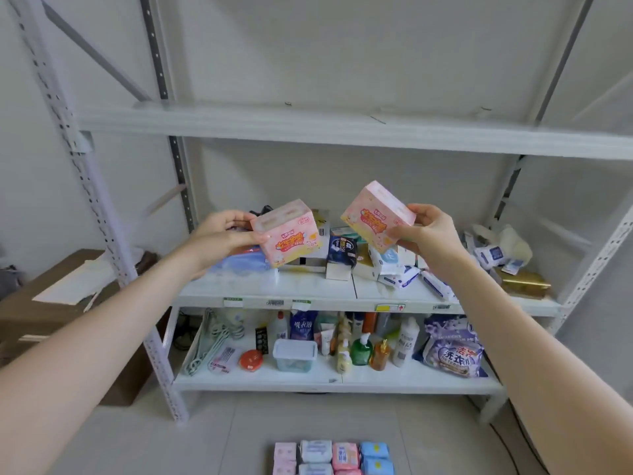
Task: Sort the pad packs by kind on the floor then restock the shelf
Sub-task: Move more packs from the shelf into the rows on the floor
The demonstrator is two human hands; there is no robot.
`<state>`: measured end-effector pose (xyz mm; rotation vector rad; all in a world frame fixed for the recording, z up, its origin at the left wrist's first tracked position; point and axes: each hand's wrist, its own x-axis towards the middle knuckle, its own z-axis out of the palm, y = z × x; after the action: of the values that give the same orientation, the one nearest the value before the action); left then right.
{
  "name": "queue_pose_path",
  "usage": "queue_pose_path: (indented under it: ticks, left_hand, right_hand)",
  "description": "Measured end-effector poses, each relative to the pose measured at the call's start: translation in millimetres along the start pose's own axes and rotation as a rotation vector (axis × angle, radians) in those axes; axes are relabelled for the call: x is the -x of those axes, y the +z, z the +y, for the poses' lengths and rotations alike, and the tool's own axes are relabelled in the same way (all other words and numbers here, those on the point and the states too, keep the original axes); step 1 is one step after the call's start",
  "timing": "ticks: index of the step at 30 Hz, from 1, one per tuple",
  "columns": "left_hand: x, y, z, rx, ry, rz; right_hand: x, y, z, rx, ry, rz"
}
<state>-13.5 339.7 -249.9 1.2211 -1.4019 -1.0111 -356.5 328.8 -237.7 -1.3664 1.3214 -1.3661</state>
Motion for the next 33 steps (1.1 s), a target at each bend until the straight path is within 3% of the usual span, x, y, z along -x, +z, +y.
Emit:
queue_pose_path:
  ticks: [5, 19, 27, 33]
  left_hand:
    - [55.5, 0.9, -84.0, -0.133, -0.113, -0.043]
    - [176.2, -7.6, -320.1, -0.146, -0.522, -0.090]
    - [170.7, 6.6, -435.9, -0.206, -0.651, -0.144]
    - [130.4, 40.4, -555.9, -0.226, -0.685, -0.254]
  right_hand:
    - [58.0, 20.3, 79.1, 0.043, 0.157, -0.009]
    - [197.4, 79.9, 310.0, 0.225, 0.528, -0.154]
    - [231.4, 102.3, 420.7, 0.277, 0.617, -0.225]
    - [221.1, 129.0, 545.4, 0.312, 0.615, -0.276]
